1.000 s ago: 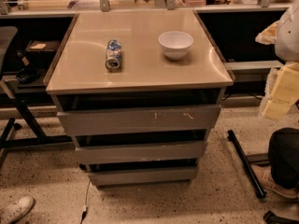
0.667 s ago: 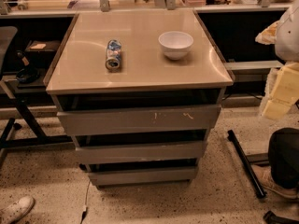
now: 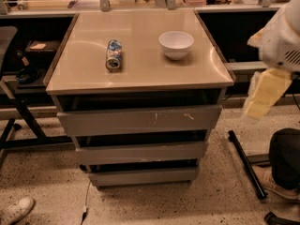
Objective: Open top drawer
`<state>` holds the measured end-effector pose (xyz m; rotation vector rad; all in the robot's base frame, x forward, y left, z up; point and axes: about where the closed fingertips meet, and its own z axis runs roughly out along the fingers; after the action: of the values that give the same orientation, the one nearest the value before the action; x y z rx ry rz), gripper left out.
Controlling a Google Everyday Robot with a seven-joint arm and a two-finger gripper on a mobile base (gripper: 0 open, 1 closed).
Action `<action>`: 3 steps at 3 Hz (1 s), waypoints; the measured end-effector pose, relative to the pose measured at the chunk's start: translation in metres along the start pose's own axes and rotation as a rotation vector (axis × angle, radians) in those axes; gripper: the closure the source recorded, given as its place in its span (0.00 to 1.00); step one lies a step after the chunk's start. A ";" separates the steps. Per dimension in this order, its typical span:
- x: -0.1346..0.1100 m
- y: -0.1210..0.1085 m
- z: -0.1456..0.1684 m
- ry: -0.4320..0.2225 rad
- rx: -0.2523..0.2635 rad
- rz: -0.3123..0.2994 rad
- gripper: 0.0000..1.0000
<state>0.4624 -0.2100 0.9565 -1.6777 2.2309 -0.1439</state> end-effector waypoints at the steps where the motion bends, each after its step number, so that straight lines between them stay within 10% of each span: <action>1: -0.007 0.004 0.068 0.022 -0.039 0.023 0.00; 3: -0.014 0.018 0.126 0.023 -0.106 0.046 0.00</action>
Offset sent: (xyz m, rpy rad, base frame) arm 0.0384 0.0552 -0.1784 0.0499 0.1838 -0.0336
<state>0.4911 -0.1755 0.8364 -1.6849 2.3293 -0.0337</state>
